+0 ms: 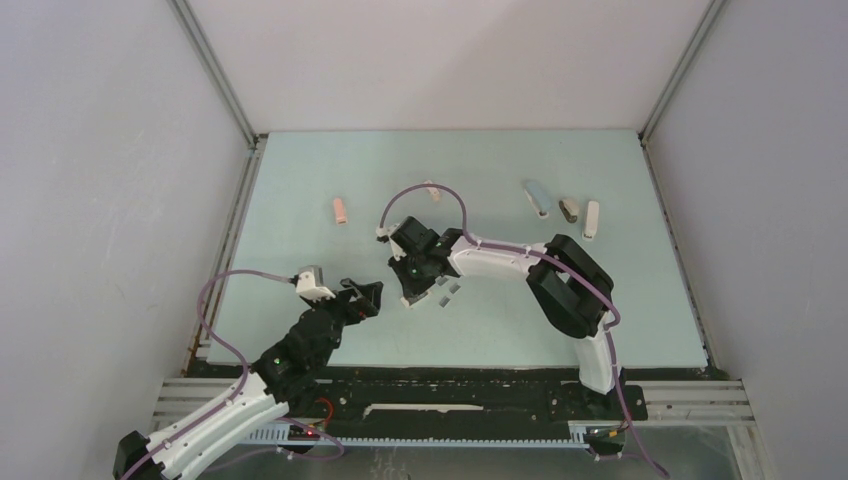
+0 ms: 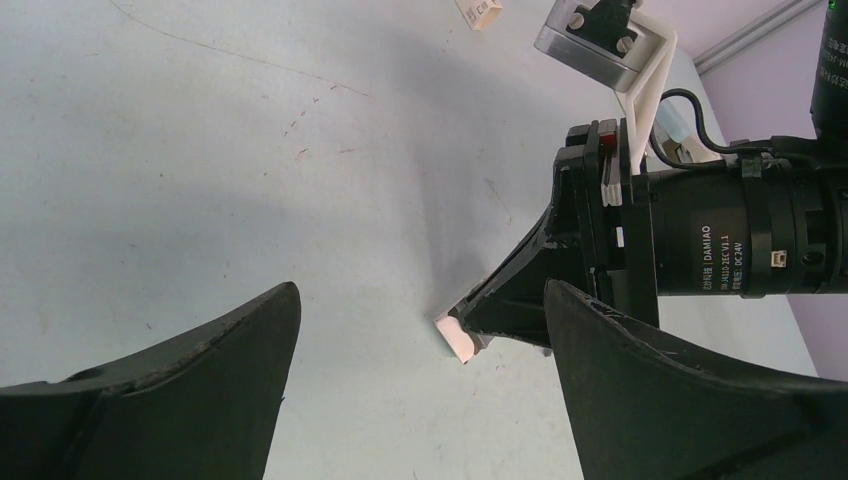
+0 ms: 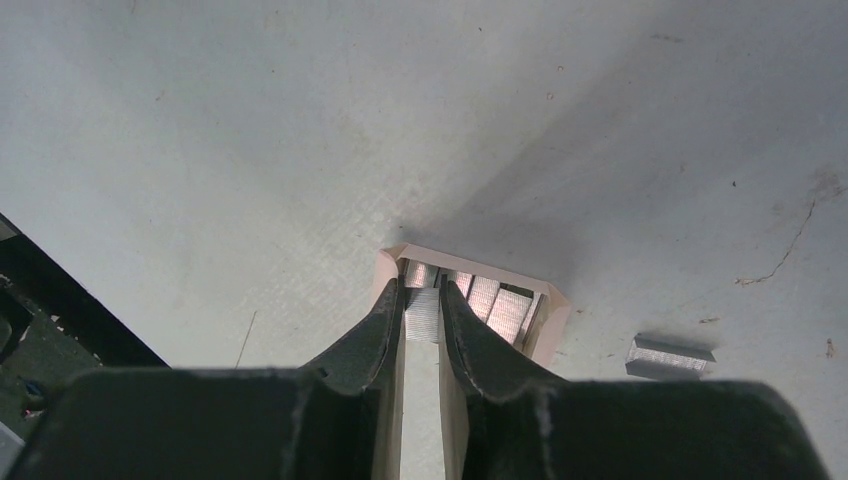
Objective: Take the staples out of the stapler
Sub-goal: Place the staple in the staple box.
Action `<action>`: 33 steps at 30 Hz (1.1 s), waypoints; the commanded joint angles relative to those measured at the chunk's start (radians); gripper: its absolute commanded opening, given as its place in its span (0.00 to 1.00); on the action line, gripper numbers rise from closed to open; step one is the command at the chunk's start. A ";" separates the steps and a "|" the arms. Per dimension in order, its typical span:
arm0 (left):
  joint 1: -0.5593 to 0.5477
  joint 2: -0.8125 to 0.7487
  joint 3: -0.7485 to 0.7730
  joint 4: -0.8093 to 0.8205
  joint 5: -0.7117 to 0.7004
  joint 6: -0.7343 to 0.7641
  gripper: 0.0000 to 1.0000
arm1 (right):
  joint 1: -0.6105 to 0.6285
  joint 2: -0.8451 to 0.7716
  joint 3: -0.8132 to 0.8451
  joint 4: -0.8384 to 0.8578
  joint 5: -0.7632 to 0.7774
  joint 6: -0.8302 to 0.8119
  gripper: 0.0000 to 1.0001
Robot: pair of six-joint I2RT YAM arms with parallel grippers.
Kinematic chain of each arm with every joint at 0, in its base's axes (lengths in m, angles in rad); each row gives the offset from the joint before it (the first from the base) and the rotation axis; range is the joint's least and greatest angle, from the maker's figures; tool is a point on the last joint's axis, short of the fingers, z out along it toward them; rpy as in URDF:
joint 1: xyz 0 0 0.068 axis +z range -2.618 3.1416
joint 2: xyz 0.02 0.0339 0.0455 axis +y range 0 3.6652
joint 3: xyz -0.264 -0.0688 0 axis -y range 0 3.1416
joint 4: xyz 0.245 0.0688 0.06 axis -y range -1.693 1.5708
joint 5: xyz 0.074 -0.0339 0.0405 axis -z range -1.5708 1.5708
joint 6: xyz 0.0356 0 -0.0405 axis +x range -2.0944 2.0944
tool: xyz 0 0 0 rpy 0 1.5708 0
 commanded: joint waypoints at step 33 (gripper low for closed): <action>0.005 -0.006 -0.021 0.023 0.009 0.002 0.96 | -0.024 -0.062 0.072 -0.027 -0.045 -0.048 0.33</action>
